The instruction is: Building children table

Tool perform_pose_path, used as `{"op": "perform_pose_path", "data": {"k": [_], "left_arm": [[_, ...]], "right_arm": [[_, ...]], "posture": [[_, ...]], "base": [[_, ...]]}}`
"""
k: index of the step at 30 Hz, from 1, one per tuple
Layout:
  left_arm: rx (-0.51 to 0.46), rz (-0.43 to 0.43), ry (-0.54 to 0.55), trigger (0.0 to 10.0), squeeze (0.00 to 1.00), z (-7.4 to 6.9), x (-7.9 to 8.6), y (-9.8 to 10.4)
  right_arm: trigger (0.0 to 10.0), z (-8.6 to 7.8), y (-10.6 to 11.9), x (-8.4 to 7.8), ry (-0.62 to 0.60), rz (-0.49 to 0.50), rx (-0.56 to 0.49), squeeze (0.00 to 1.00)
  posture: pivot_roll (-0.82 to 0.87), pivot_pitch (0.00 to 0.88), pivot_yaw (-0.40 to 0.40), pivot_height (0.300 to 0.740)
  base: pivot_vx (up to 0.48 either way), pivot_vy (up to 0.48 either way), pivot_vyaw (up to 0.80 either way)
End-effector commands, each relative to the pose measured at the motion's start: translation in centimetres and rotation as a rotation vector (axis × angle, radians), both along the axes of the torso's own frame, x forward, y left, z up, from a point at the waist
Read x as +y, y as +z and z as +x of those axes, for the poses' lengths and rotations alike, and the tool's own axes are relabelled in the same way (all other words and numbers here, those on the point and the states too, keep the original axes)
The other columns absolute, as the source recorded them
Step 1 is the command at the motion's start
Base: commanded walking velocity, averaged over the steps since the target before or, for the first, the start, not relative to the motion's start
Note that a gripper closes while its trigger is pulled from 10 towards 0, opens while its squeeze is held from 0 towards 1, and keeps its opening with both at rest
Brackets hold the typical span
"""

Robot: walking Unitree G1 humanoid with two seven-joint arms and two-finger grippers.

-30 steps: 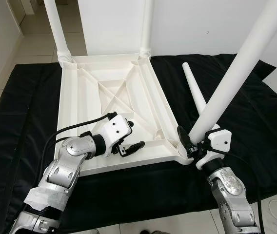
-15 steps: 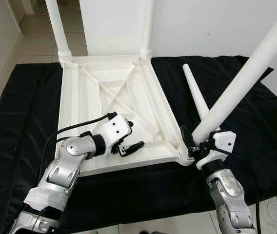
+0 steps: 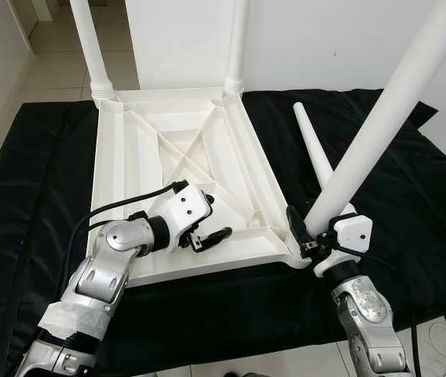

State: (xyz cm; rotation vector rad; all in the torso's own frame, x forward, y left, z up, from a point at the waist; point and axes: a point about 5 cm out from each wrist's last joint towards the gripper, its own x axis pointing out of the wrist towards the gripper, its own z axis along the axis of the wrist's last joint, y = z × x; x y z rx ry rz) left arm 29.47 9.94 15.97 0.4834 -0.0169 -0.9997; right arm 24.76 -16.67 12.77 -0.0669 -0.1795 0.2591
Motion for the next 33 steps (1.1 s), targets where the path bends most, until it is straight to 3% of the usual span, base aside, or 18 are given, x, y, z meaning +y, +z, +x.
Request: {"op": "perform_pose_path", "data": {"k": [1,9,21,26,27,33], "left_arm": [[-0.043,-0.024,0.08,10.0,0.0,0.3,0.2,0.3],[-0.045,-0.024,0.079,10.0,0.0,0.3,0.2,0.3],[-0.05,-0.027,0.08,10.0,0.0,0.4,0.0,0.4],[-0.053,-0.027,0.079,10.0,0.0,0.5,0.1,0.5],[-0.055,-0.028,0.076,10.0,0.0,0.5,-0.1,0.5],[-0.058,-0.03,0.071,10.0,0.0,0.6,-0.2,0.5]], "right_arm": [[10.0,-1.0,-4.9,-1.4,-0.08,-0.033,0.255,0.0],[10.0,-0.7,-4.6,-1.7,-0.147,-0.04,0.227,0.0],[10.0,0.8,-4.1,-2.5,-0.393,0.029,0.174,0.0],[10.0,1.5,-4.0,-2.4,-0.468,0.037,0.173,0.0],[10.0,2.3,-4.0,-1.9,-0.521,0.054,0.175,0.0],[10.0,3.2,-4.1,-1.1,-0.544,0.059,0.184,0.0]], "posture": [[-0.02,0.101,0.006,0.74],[-0.02,0.1,0.007,0.74],[-0.02,0.097,0.006,0.74],[-0.02,0.092,0.008,0.74],[-0.02,0.084,0.007,0.74],[-0.02,0.08,0.003,0.74]], "base": [[0.0,0.0,0.0],[0.0,0.0,0.0],[0.0,0.0,0.0],[0.0,0.0,0.0],[0.0,0.0,0.0],[0.0,0.0,0.0]]}}
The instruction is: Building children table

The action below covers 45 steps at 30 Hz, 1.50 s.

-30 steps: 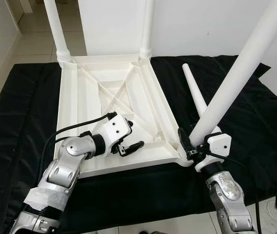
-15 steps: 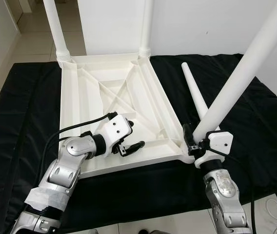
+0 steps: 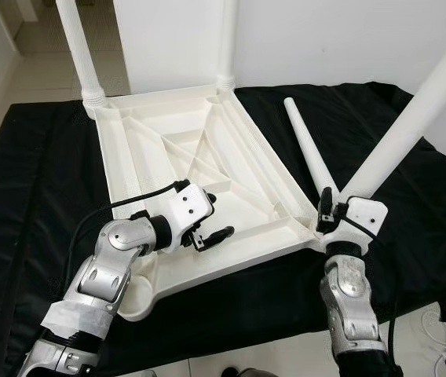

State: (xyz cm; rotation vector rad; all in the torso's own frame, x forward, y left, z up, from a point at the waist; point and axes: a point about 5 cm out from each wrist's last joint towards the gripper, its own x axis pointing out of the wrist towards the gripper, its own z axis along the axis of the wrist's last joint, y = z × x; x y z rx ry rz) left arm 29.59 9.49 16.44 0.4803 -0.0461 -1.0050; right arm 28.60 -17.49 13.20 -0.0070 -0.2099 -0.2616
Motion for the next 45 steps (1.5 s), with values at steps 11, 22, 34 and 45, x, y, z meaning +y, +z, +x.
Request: {"op": "perform_pose_path", "data": {"k": [11,22,34,45], "left_arm": [[-0.04,-0.021,0.077,10.0,0.0,0.4,0.0,0.1],[-0.043,-0.026,0.07,10.0,0.0,0.4,-0.3,0.1],[-0.044,-0.031,0.072,10.0,0.0,0.4,-0.4,0.2],[-0.024,-0.041,0.0,10.0,0.0,-0.7,-1.5,0.2]], "right_arm": [[10.0,0.2,-3.9,0.5,0.003,0.004,0.173,0.0],[10.0,0.3,-3.1,-0.3,0.023,0.028,0.105,1.0],[10.0,0.6,-1.8,-1.9,0.252,-0.046,0.087,0.0],[10.0,0.0,-0.4,-2.9,0.523,-0.092,0.101,0.0]], "posture": [[-0.02,0.067,-0.004,0.74],[-0.03,0.06,-0.004,0.74],[-0.04,0.076,-0.005,0.74],[-0.04,0.086,-0.001,0.74]], "base": [[0.0,0.0,0.0],[0.0,0.0,0.0],[0.0,0.0,0.0],[0.0,0.0,0.0]]}}
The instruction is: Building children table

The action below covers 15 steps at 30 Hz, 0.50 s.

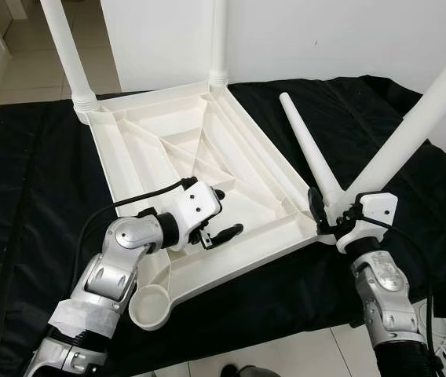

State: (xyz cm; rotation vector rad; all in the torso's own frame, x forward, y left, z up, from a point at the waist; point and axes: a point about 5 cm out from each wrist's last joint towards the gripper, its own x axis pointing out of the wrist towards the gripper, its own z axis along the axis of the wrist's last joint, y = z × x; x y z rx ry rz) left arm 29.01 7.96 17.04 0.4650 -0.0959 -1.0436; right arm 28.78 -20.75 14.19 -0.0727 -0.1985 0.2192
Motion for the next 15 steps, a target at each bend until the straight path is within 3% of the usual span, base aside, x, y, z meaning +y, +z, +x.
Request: {"op": "perform_pose_path", "data": {"k": [1,9,15], "left_arm": [[0.002,-0.01,0.048,10.0,0.0,-0.1,0.0,-0.4],[0.004,-0.018,0.046,10.0,0.0,-0.3,-0.3,-0.3],[0.005,-0.019,0.049,10.0,0.0,-0.3,-0.3,-0.3]], "right_arm": [[10.0,-0.2,-1.4,0.4,0.048,0.004,0.084,0.0],[10.0,-0.7,-0.2,-0.7,0.208,-0.077,0.1,0.0],[9.6,-0.9,0.2,-1.0,0.247,-0.093,0.098,0.0]], "posture": [[-0.04,0.086,-0.001,0.74],[-0.04,0.089,-0.001,0.74],[-0.04,0.09,-0.001,0.74]], "base": [[0.0,0.0,0.0],[0.0,0.0,0.0],[0.0,0.0,0.0]]}}
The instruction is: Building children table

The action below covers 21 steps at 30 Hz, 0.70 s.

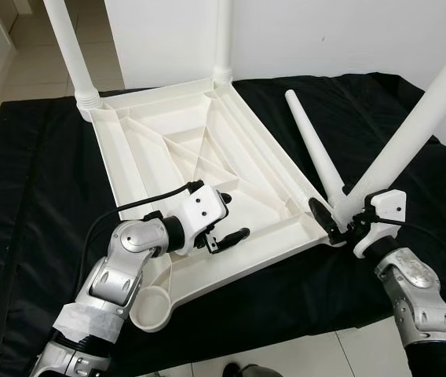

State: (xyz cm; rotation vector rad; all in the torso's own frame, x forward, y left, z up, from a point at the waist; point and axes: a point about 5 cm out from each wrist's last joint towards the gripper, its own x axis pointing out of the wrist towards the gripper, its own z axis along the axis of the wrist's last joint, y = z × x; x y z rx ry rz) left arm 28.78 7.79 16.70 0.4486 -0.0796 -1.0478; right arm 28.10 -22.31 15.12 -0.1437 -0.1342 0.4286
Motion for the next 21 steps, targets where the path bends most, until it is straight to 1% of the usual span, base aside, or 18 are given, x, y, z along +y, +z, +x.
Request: {"op": "perform_pose_path", "data": {"k": [1,2,3,10,13,14,15,16,17,21], "left_arm": [[-0.016,-0.013,0.049,10.0,0.0,0.0,-0.1,0.0],[-0.016,-0.013,0.05,10.0,0.0,0.0,-0.1,0.0],[-0.016,-0.014,0.05,10.0,0.0,-0.1,-0.1,0.0],[-0.017,-0.015,0.055,10.0,0.0,0.0,-0.1,0.1],[-0.021,-0.014,0.062,10.0,0.0,0.2,0.0,0.2],[-0.022,-0.014,0.063,10.0,0.0,0.2,0.1,0.2],[-0.023,-0.013,0.065,10.0,0.0,0.2,0.1,0.3],[-0.024,-0.013,0.065,10.0,0.0,0.2,0.2,0.3],[-0.024,-0.013,0.066,10.0,0.0,0.3,0.2,0.3],[-0.027,-0.011,0.069,10.0,0.0,0.3,0.3,0.4]], "right_arm": [[9.6,-0.2,-0.7,0.6,0.047,0.002,0.04,0.0],[1.6,-0.3,-0.6,0.5,0.054,-0.006,0.039,0.0],[0.0,-0.3,-0.5,0.4,0.056,-0.015,0.036,0.0],[0.0,-0.5,-0.3,0.1,0.068,-0.03,0.041,0.0],[0.0,-0.8,-0.7,0.2,0.071,-0.029,0.053,0.0],[0.7,-0.9,-0.7,0.2,0.069,-0.031,0.054,0.0],[3.3,-0.9,-0.9,0.3,0.062,-0.03,0.056,0.0],[8.0,-1.0,-1.0,0.5,0.06,-0.026,0.062,0.0],[10.0,-1.2,-1.1,0.7,0.062,-0.021,0.062,0.0],[10.0,-1.4,-1.4,0.9,0.061,-0.004,0.066,0.0]], "posture": [[-0.04,0.09,-0.001,0.74],[-0.04,0.092,-0.002,0.74],[-0.05,0.092,0.0,0.74],[-0.04,0.091,-0.001,0.74],[-0.04,0.09,0.0,0.74],[-0.04,0.09,0.0,0.74],[-0.04,0.089,0.0,0.74],[-0.04,0.09,-0.001,0.74],[-0.04,0.09,0.0,0.74],[-0.04,0.09,0.001,0.74]], "base": [[0.0,0.0,0.0],[0.0,0.0,0.0],[0.0,0.0,0.0],[0.0,0.0,0.0],[0.0,0.0,0.0],[0.0,0.0,0.0],[0.0,0.0,0.0],[0.0,0.0,0.0],[0.0,0.0,0.0],[0.0,0.0,0.0]]}}
